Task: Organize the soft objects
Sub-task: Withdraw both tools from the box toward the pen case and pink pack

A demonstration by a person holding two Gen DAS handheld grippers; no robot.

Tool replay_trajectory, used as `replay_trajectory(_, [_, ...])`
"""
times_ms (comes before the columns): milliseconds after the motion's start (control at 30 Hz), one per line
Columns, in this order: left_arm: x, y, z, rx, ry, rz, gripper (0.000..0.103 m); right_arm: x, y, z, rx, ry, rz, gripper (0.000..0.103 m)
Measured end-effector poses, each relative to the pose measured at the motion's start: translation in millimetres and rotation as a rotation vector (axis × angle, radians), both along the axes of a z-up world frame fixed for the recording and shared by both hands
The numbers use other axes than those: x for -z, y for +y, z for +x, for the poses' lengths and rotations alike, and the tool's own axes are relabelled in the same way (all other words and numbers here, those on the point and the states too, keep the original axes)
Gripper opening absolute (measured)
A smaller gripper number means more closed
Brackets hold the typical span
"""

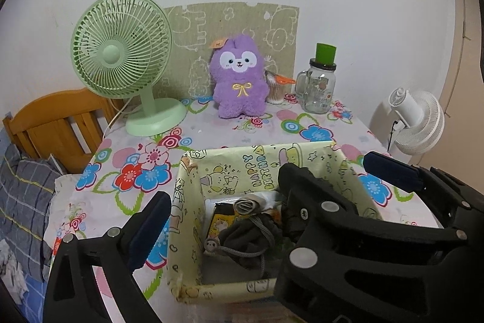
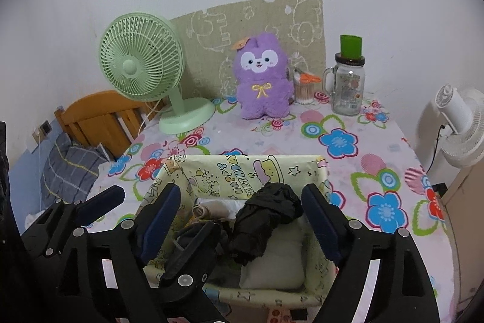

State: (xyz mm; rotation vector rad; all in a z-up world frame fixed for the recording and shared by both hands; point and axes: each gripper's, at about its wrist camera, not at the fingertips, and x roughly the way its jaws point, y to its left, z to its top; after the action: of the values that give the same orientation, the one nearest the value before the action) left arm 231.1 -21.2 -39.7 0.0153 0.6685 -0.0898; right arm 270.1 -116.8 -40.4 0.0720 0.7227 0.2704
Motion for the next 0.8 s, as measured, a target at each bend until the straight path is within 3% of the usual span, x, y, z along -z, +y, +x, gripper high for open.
replay_trajectory(800, [-22.3, -15.3, -63.0, 0.024, -0.080, 0.006, 0.103, -31.6, -19.4, -70.5, 0.089, -0.072, -0.029, 0.095])
